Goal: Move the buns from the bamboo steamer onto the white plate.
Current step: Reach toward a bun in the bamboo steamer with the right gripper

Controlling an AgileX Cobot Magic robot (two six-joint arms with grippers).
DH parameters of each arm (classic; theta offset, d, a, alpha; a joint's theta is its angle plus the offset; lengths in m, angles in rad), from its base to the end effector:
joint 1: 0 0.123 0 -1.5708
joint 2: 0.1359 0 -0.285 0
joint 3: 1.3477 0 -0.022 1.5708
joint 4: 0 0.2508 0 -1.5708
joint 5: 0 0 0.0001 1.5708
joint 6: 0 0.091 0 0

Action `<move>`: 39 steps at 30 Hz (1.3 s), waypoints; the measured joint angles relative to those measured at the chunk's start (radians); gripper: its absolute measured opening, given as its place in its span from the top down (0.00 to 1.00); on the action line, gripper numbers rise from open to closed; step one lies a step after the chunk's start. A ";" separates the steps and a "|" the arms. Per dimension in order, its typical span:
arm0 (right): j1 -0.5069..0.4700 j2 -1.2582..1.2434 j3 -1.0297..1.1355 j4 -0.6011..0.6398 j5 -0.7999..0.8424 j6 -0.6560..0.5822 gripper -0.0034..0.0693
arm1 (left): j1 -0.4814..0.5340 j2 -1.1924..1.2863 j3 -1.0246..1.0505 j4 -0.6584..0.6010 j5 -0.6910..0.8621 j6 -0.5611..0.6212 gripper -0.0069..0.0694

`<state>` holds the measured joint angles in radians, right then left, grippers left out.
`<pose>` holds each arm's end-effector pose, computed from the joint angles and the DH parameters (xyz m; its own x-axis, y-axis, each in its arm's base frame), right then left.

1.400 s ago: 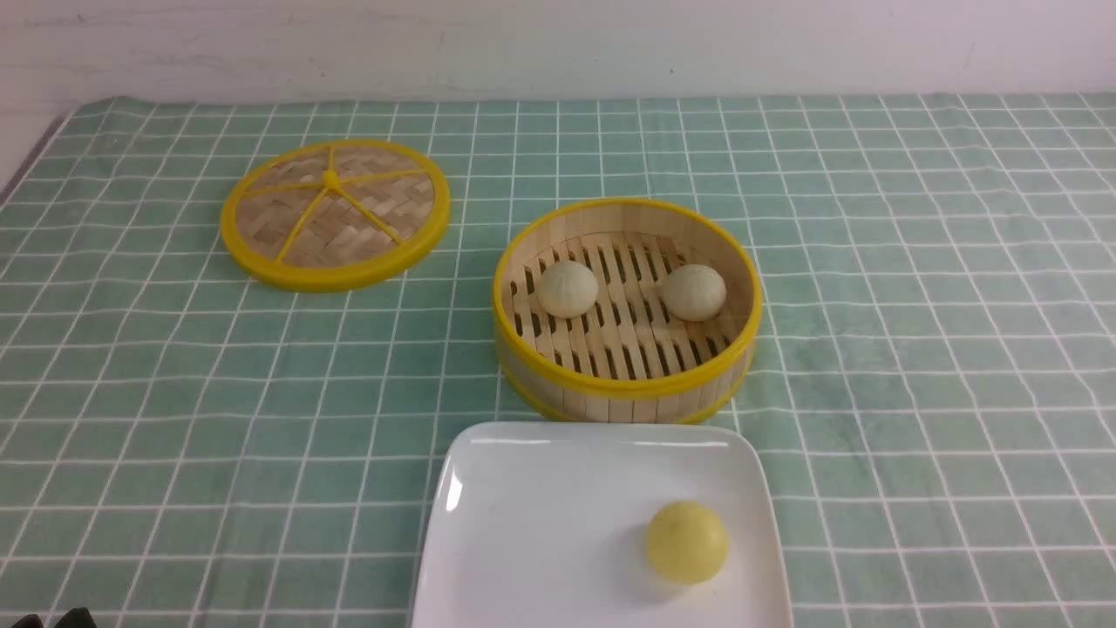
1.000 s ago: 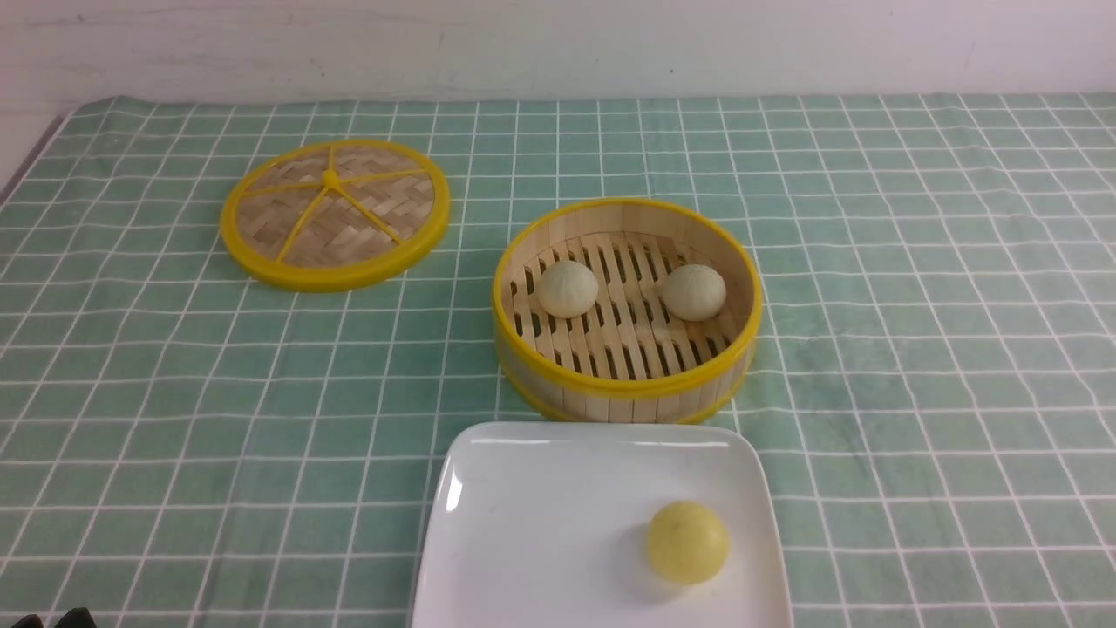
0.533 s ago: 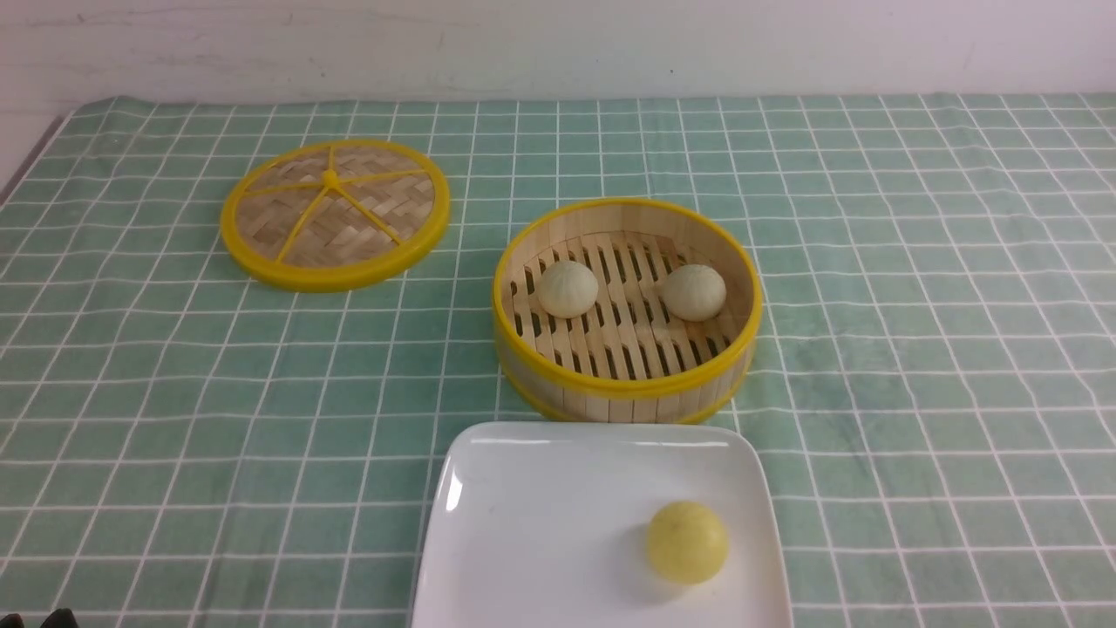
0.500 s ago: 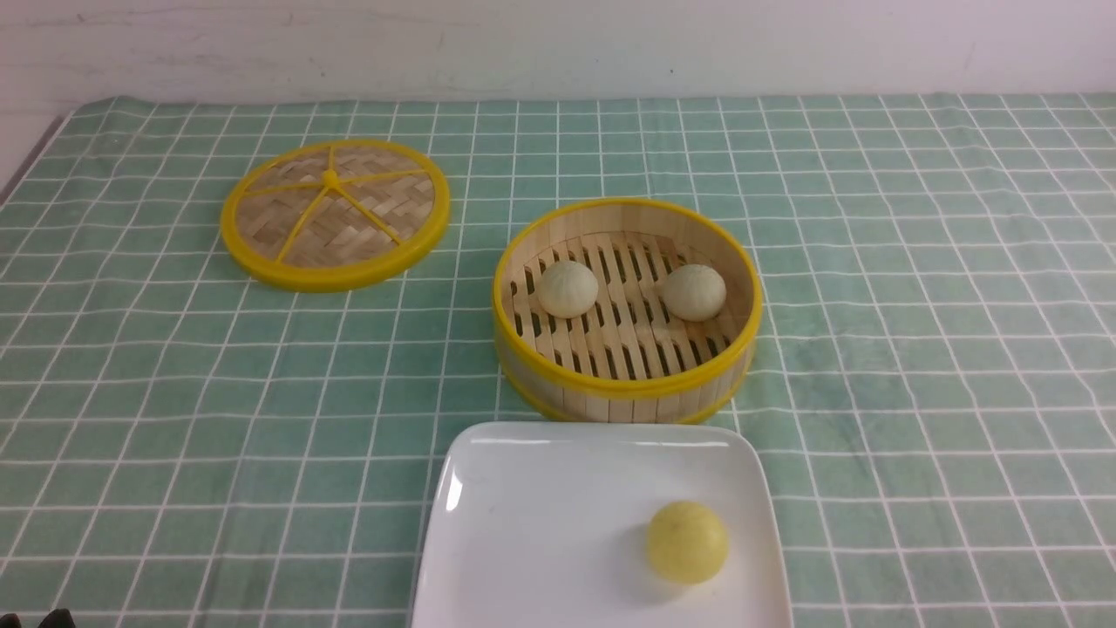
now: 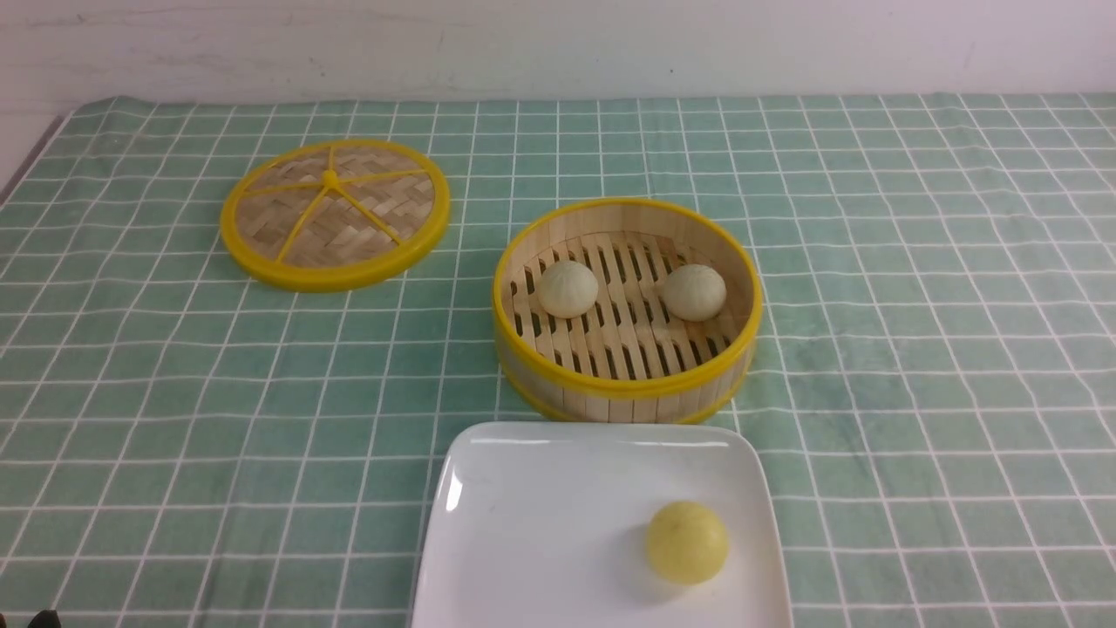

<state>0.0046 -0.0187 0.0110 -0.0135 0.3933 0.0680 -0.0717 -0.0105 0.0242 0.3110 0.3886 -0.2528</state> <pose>0.0515 -0.0002 0.1751 -0.2935 0.0541 -0.9544 0.0167 0.9985 0.0515 0.0527 0.0068 0.1724 -0.2943 0.0573 -0.9540 -0.0287 0.9972 0.0688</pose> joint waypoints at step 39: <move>0.000 0.661 -0.557 0.468 0.440 -0.152 0.95 | -0.001 0.529 -0.501 -0.668 0.481 -0.009 0.91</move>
<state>0.0046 0.6426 -0.5456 0.4546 0.8329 -0.0841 -0.0726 0.5185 -0.4771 -0.3570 0.8700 -0.2615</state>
